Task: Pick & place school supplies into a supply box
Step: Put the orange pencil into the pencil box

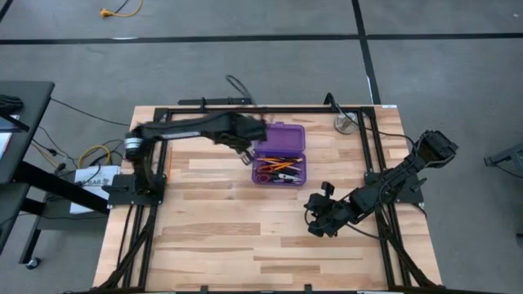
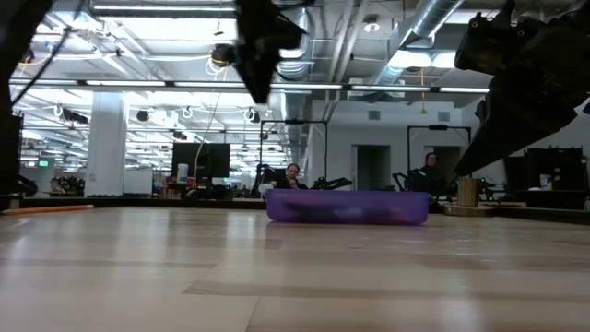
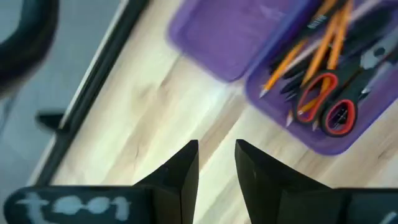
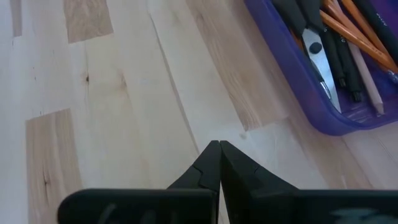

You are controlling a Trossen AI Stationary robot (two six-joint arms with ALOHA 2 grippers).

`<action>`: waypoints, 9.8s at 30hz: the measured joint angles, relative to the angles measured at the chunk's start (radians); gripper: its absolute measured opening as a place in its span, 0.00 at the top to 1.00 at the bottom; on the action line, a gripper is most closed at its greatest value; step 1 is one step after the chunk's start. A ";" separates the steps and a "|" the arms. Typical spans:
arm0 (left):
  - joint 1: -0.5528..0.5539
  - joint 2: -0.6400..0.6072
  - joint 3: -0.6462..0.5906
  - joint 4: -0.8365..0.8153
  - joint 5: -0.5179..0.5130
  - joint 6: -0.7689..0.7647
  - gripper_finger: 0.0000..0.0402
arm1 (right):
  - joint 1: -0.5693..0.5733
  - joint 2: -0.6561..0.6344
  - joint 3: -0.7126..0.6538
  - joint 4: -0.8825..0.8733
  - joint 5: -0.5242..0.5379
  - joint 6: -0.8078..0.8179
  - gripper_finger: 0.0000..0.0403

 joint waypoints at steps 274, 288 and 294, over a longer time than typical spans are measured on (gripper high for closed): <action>-0.021 0.321 -0.046 -0.056 0.186 0.440 0.55 | 0.010 -0.001 0.000 -0.029 -0.251 -0.063 1.00; -0.021 0.321 -0.046 -0.041 0.194 0.437 0.91 | 0.010 -0.001 0.000 -0.022 -0.258 -0.062 1.00; -0.021 0.321 -0.046 -0.065 0.192 0.425 0.96 | 0.010 -0.001 0.000 -0.022 -0.258 -0.062 1.00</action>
